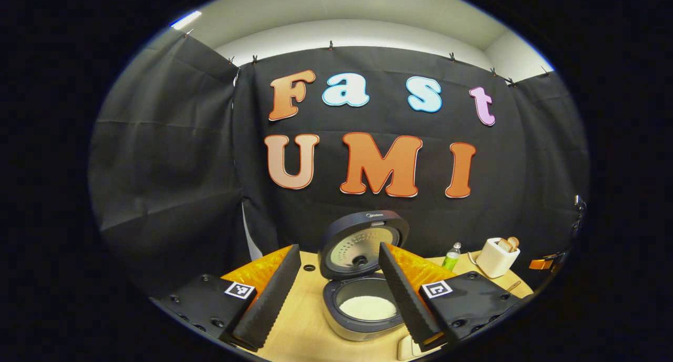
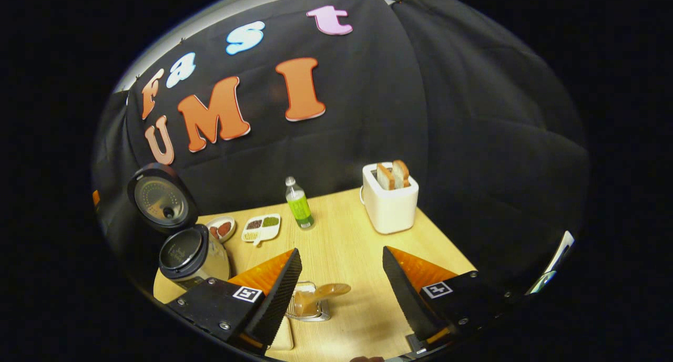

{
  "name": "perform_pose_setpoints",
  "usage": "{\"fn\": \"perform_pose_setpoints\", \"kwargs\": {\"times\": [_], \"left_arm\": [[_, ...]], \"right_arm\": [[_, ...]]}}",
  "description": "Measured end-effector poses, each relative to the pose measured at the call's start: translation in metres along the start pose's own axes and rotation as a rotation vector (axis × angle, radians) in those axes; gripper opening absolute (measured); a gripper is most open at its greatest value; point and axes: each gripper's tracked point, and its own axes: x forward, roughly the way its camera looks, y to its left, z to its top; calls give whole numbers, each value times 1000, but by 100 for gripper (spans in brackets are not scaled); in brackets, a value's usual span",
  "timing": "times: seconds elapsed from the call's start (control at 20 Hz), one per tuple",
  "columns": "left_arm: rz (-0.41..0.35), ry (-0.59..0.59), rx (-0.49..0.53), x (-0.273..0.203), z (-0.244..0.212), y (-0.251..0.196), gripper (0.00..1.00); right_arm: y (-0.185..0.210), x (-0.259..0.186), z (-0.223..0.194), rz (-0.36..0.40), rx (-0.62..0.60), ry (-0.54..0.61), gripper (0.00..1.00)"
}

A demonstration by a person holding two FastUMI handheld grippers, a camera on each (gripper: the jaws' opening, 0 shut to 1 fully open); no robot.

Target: Close the left gripper, press the button to open the rice cooker; take a wooden spoon from the chopstick holder with the right hand, scoop a spoonful of rice and pour it into the rice cooker, then put the wooden spoon back into the chopstick holder.

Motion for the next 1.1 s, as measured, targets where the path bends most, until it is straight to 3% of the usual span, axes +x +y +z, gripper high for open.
{"fn": "perform_pose_setpoints", "kwargs": {"times": [0.3, 0.6, 0.8, 1.1], "left_arm": [[-33, -32, -22, 65, 45, -39, 100], [-47, -47, -7, 153, 93, -84, 98], [-25, 1, 5, 200, 87, -88, 99], [81, 150, 31, 245, 19, -55, 98]], "right_arm": [[-6, -41, 66, -15, -47, -114, 95], [-15, -60, 89, -34, -100, -181, 95], [-24, -61, 85, -41, -96, -167, 95], [-23, -55, 83, 1, -80, -157, 95]]}}
